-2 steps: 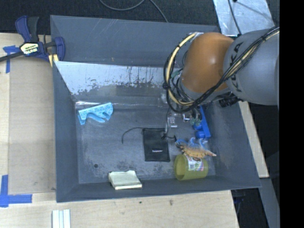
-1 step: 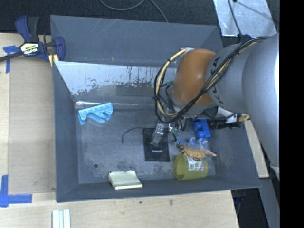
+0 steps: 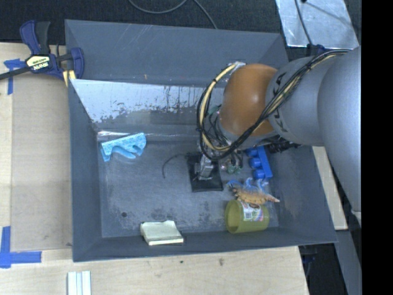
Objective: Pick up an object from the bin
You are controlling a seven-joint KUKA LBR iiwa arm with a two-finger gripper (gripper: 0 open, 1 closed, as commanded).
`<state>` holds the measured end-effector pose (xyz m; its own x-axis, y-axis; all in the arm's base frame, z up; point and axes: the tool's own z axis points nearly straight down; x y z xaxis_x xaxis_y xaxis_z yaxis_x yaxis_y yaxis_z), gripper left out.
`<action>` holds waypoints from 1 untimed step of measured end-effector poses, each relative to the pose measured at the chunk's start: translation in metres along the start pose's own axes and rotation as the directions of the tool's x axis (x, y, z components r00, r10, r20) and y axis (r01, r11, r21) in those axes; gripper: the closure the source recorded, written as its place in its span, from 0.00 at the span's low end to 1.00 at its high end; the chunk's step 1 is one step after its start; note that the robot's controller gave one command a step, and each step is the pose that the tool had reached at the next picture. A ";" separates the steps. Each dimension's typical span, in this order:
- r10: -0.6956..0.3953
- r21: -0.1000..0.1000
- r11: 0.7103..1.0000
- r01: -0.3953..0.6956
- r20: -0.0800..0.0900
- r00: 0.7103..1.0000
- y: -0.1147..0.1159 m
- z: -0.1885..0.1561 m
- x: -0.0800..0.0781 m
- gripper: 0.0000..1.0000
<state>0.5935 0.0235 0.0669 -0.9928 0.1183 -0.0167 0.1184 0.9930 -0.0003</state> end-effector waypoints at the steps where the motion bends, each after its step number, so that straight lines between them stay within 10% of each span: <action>1: -0.029 0.000 1.000 0.029 -0.002 1.000 0.000 -0.003 -0.001 1.00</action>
Offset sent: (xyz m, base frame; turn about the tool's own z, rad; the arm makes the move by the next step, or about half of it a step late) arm -0.0001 -0.0001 0.0452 0.0000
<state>0.5940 0.0236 0.0701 -0.9959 0.0894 -0.0152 0.0894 0.9960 -0.0005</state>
